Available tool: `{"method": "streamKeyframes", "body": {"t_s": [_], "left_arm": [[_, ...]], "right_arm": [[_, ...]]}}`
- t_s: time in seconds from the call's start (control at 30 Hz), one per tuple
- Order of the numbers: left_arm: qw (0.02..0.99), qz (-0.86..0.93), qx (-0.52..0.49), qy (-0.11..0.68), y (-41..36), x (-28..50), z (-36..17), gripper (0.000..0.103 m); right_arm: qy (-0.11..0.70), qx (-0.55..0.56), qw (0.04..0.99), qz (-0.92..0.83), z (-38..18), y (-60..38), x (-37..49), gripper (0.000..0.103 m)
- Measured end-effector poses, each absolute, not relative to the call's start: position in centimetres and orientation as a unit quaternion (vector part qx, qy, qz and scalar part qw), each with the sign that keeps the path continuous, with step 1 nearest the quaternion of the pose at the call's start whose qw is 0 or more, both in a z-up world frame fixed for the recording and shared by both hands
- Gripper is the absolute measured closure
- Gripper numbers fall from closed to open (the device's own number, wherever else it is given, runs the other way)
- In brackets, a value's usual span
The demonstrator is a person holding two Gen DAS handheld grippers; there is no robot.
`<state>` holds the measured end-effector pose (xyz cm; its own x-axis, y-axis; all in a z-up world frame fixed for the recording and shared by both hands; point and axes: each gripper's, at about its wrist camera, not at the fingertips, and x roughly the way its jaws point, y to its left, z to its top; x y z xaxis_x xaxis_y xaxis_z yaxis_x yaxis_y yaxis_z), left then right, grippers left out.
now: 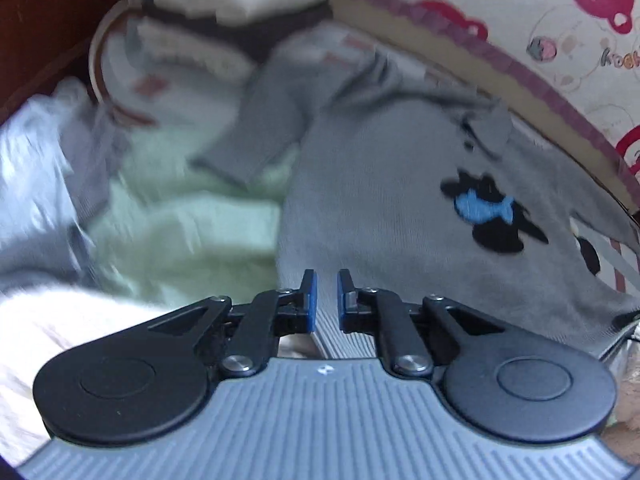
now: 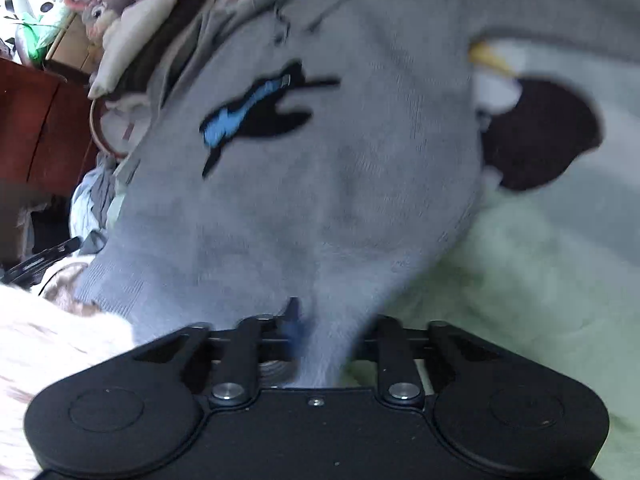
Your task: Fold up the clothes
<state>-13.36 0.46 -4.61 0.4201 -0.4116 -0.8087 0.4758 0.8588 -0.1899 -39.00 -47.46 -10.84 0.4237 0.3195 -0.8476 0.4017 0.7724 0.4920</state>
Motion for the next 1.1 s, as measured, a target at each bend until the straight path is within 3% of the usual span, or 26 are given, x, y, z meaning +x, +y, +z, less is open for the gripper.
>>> {"method": "streamKeyframes", "body": {"t_s": [0.03, 0.1, 0.17, 0.33, 0.43, 0.5, 0.6, 0.67, 0.77, 0.93, 1.1], "left_arm": [[0.849, -0.263, 0.022, 0.458, 0.6, -13.2, -4.1, 0.088], [0.850, -0.274, -0.018, 0.449, 0.5, -12.4, -3.8, 0.072], [0.851, -0.284, -0.036, 0.440, -0.2, -11.7, -3.7, 0.071], [0.860, -0.322, 0.032, 0.395, -6.1, -10.6, -3.2, 0.071], [0.864, -0.354, 0.069, 0.352, -9.5, -9.5, -2.4, 0.059], [0.875, -0.363, 0.082, 0.311, -11.0, -8.4, -1.5, 0.051], [0.881, -0.376, 0.071, 0.279, -13.3, -6.0, -1.1, 0.050], [0.874, -0.389, 0.065, 0.283, -15.3, -4.4, -1.7, 0.050], [0.857, -0.409, 0.090, 0.300, -18.4, -2.1, -3.5, 0.049], [0.837, -0.444, 0.054, 0.315, -21.1, 2.7, -6.0, 0.048], [0.825, -0.462, 0.040, 0.323, -25.1, 5.6, -9.5, 0.048]], "right_arm": [[0.524, 0.316, 0.790, -0.036, -9.5, -47.7, -39.2, 0.062], [0.493, 0.286, 0.820, -0.055, -6.5, -48.4, -39.1, 0.062], [0.456, 0.274, 0.844, -0.065, -4.0, -49.2, -38.5, 0.061], [0.408, 0.245, 0.878, -0.043, -0.5, -50.4, -32.2, 0.061], [0.402, 0.237, 0.884, -0.030, 1.3, -50.6, -26.5, 0.060], [0.438, 0.302, 0.846, -0.042, 1.9, -52.0, -22.2, 0.060], [0.482, 0.418, 0.768, -0.059, 1.8, -54.2, -15.9, 0.058], [0.493, 0.432, 0.751, -0.082, 1.6, -54.9, -12.4, 0.059], [0.525, 0.330, 0.776, -0.117, 0.5, -54.2, -7.7, 0.051], [0.622, 0.266, 0.731, -0.094, -4.9, -53.6, -3.8, 0.050], [0.569, 0.141, 0.810, -0.027, -7.7, -53.1, -2.5, 0.051]]}}
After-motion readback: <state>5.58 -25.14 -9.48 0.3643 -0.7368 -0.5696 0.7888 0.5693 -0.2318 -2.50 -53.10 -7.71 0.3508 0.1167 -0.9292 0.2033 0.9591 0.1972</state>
